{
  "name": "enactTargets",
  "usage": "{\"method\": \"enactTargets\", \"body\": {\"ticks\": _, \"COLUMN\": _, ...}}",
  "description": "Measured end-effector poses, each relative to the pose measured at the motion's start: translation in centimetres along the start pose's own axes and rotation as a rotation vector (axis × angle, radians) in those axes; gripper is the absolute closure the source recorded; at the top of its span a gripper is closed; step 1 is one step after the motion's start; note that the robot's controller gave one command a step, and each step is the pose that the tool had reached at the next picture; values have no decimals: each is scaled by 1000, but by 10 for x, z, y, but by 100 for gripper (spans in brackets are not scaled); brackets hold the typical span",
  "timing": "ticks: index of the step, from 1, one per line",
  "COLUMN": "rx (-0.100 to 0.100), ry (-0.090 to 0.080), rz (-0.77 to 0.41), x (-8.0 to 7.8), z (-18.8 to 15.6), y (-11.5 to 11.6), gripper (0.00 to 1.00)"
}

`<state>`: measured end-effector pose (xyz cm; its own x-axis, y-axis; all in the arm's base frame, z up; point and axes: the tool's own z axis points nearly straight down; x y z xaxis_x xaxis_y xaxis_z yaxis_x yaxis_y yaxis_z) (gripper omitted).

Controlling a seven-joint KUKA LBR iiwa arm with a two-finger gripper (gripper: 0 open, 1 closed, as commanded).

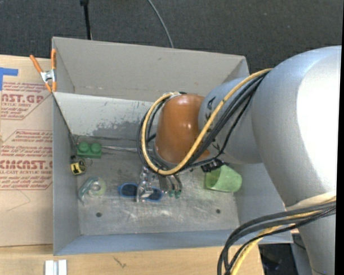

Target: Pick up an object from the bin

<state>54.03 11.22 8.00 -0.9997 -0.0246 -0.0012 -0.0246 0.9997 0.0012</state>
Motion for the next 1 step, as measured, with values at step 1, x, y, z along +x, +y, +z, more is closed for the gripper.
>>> {"method": "enactTargets", "body": {"ticks": 1, "rx": -1, "ry": -9, "rz": 57, "x": -25, "z": -143, "y": -2, "gripper": 100}}
